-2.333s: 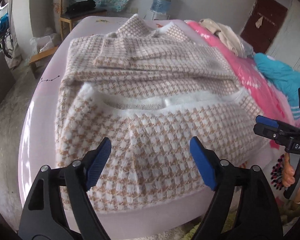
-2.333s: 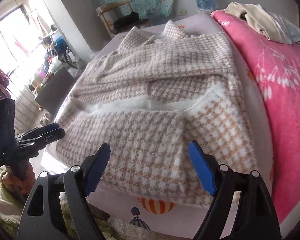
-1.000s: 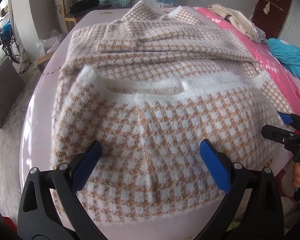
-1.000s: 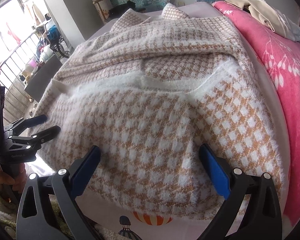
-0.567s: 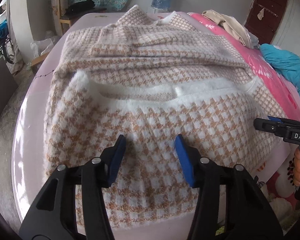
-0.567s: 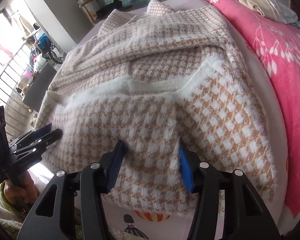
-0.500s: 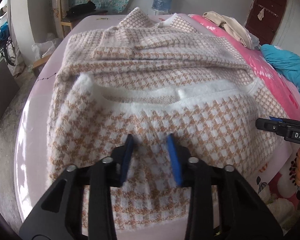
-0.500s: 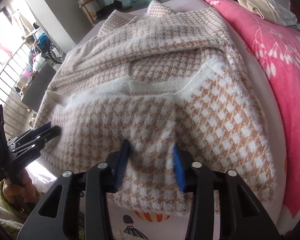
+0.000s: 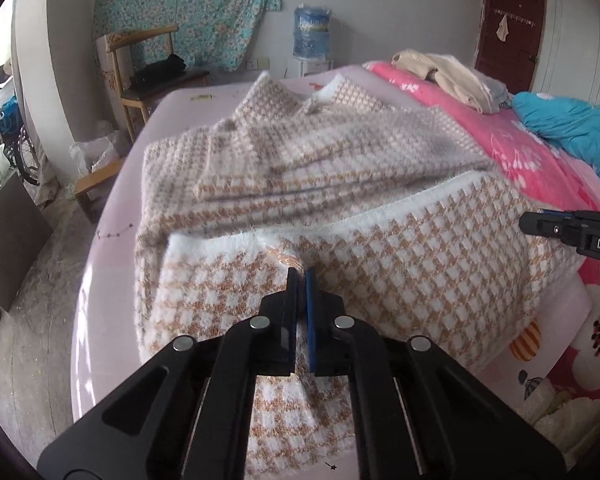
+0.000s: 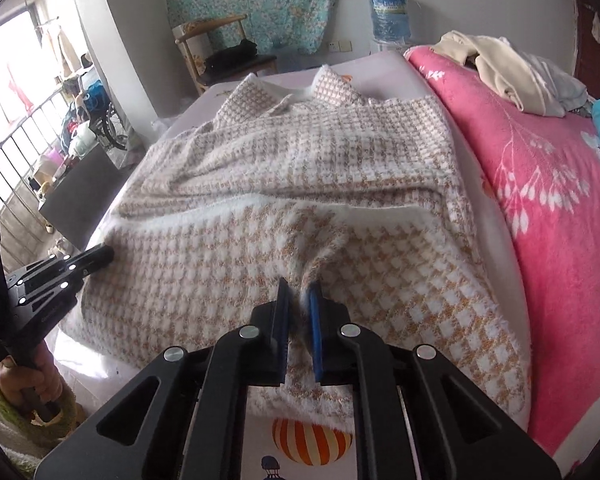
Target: Fold large clothes
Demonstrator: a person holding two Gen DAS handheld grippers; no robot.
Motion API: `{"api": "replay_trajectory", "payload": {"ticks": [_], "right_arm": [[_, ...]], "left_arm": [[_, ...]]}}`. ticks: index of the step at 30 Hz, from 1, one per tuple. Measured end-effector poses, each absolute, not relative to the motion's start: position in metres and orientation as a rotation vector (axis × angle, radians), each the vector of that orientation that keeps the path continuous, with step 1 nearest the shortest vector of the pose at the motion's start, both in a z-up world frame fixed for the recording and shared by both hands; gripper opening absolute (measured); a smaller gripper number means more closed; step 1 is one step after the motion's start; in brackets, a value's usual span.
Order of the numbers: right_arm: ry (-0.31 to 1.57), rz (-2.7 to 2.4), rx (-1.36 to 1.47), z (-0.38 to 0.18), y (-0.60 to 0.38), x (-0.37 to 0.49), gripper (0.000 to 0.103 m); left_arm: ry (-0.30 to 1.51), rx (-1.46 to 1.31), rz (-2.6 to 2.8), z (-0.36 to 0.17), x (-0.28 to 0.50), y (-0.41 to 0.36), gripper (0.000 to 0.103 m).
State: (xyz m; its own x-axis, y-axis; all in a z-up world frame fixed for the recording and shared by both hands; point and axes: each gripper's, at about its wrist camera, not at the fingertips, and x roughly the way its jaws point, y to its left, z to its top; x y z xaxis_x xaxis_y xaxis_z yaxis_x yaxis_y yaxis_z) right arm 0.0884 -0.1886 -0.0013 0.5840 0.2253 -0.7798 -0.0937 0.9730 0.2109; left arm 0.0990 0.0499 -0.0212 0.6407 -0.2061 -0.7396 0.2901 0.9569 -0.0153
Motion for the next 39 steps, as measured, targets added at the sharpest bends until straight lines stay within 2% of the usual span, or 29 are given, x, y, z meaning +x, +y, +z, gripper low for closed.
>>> {"api": "replay_trajectory", "payload": {"ticks": [1, 2, 3, 4, 6, 8, 13, 28, 30, 31, 32, 33, 34, 35, 36, 39], "right_arm": [[0.965, 0.184, 0.149, -0.014, -0.188, 0.095, 0.013], [1.003, 0.176, 0.153, -0.027, -0.190, 0.101, 0.021], [1.040, 0.182, 0.174, -0.038, -0.192, 0.104, 0.026], [1.055, 0.192, 0.197, -0.042, -0.195, 0.105, 0.027], [1.043, 0.207, 0.221, -0.035, -0.202, 0.103, 0.041], [0.996, 0.203, 0.218, -0.022, -0.211, 0.098, 0.051], [0.939, 0.104, 0.236, -0.011, -0.249, 0.100, 0.052], [1.018, 0.165, 0.288, -0.041, -0.279, 0.137, 0.052], [1.030, 0.161, 0.268, -0.041, -0.277, 0.134, 0.046], [1.038, 0.157, 0.247, -0.041, -0.274, 0.132, 0.044], [1.046, 0.152, 0.220, -0.041, -0.272, 0.131, 0.037], [1.051, 0.148, 0.200, -0.041, -0.270, 0.130, 0.025], [1.062, 0.153, 0.194, -0.042, -0.268, 0.130, 0.019], [1.067, 0.163, 0.206, -0.042, -0.267, 0.130, 0.012], [1.063, 0.160, 0.205, -0.040, -0.266, 0.131, 0.010], [0.976, 0.123, 0.170, -0.015, -0.265, 0.137, 0.009]], "left_arm": [[0.877, 0.121, -0.271, -0.036, 0.105, 0.049, 0.009], [0.915, 0.119, -0.277, -0.046, 0.108, 0.049, 0.011], [0.885, 0.106, -0.279, -0.045, 0.106, 0.051, 0.012], [0.879, 0.108, -0.277, -0.041, 0.105, 0.052, 0.018], [0.859, 0.121, -0.251, -0.033, 0.102, 0.057, 0.027], [0.837, 0.088, -0.239, -0.023, 0.100, 0.069, 0.029], [0.823, 0.038, -0.145, -0.010, 0.108, 0.100, 0.039], [0.946, -0.002, -0.127, -0.047, 0.142, 0.116, 0.042], [0.936, -0.006, -0.126, -0.047, 0.142, 0.116, 0.039], [0.931, 0.001, -0.125, -0.047, 0.141, 0.115, 0.031], [0.925, 0.014, -0.121, -0.047, 0.140, 0.114, 0.026], [0.919, 0.029, -0.120, -0.047, 0.139, 0.112, 0.020], [0.913, 0.038, -0.126, -0.046, 0.138, 0.110, 0.012], [0.904, 0.042, -0.130, -0.043, 0.137, 0.109, 0.011], [0.892, 0.041, -0.130, -0.039, 0.137, 0.108, 0.007], [0.829, 0.032, -0.129, -0.016, 0.143, 0.112, 0.007]]}}
